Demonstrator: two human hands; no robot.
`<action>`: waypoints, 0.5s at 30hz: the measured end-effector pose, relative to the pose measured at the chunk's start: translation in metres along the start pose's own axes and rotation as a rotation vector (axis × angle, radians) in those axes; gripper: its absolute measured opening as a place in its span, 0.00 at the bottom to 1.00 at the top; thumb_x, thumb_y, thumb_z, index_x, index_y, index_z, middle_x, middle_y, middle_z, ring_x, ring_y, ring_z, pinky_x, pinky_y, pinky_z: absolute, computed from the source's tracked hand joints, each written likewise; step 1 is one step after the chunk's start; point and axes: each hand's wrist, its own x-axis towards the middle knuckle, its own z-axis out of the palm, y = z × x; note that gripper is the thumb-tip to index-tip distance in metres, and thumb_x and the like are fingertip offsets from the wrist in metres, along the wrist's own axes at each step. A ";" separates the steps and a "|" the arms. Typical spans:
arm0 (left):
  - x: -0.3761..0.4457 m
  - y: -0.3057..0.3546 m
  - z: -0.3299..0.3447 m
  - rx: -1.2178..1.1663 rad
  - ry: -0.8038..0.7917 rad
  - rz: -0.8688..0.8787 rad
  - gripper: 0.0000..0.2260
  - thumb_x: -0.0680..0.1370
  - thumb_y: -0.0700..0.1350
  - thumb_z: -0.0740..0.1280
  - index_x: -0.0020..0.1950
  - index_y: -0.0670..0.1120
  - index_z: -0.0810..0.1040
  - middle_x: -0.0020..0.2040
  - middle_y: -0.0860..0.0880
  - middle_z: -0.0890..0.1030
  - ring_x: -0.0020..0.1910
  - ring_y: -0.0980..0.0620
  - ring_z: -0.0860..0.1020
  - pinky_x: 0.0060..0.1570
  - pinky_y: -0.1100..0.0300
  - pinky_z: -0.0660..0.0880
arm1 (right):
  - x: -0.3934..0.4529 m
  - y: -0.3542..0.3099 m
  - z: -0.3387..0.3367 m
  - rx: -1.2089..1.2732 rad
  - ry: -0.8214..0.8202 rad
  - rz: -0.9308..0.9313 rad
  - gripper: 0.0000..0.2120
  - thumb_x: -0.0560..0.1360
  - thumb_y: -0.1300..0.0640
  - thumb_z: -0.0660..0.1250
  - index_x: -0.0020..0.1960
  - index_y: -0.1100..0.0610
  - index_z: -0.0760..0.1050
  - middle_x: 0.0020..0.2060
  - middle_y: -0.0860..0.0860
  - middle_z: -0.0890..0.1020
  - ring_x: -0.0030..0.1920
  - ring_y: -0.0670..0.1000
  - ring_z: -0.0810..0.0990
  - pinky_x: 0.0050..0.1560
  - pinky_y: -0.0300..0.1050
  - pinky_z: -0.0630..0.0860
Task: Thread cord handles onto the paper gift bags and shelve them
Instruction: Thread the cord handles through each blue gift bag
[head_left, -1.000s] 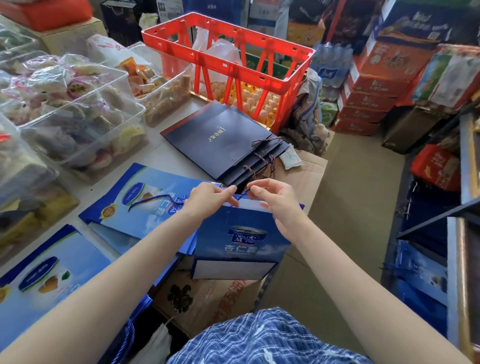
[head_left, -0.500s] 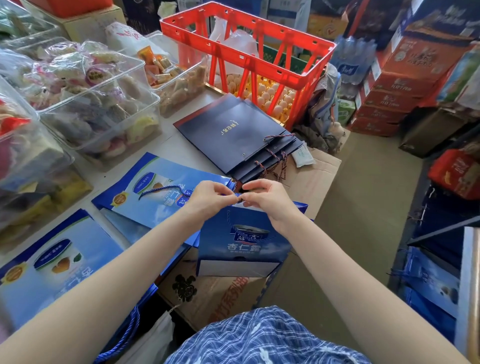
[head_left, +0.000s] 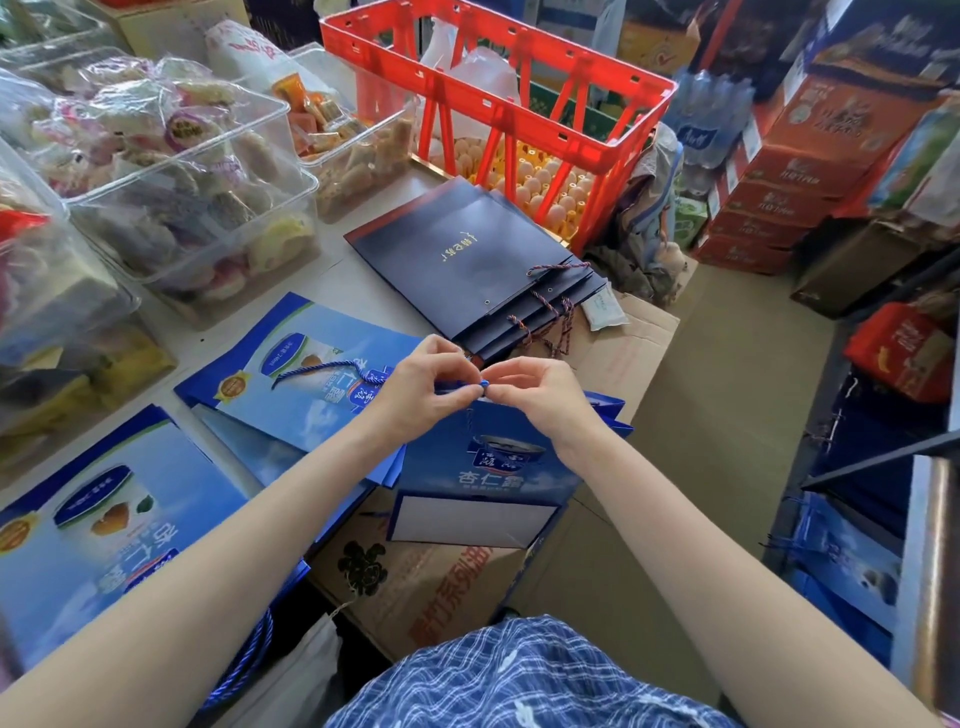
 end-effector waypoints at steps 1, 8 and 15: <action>0.000 0.001 0.000 0.012 -0.020 0.014 0.02 0.74 0.38 0.69 0.44 0.43 0.80 0.45 0.53 0.69 0.41 0.59 0.73 0.43 0.73 0.70 | 0.000 0.000 -0.001 0.011 -0.011 0.022 0.07 0.72 0.62 0.71 0.50 0.58 0.80 0.46 0.53 0.84 0.50 0.49 0.81 0.51 0.38 0.74; 0.001 0.008 0.012 0.191 0.130 -0.100 0.03 0.71 0.42 0.70 0.39 0.46 0.77 0.38 0.55 0.72 0.38 0.55 0.72 0.41 0.64 0.71 | -0.001 0.000 0.005 0.027 0.001 0.073 0.06 0.72 0.62 0.71 0.49 0.56 0.80 0.45 0.54 0.84 0.45 0.47 0.81 0.44 0.35 0.74; 0.007 0.007 0.005 0.223 0.067 -0.303 0.05 0.68 0.49 0.70 0.34 0.52 0.76 0.39 0.53 0.77 0.41 0.52 0.74 0.46 0.58 0.72 | 0.000 0.001 0.014 0.014 0.109 0.066 0.08 0.72 0.60 0.72 0.50 0.57 0.79 0.45 0.53 0.83 0.48 0.50 0.80 0.41 0.37 0.72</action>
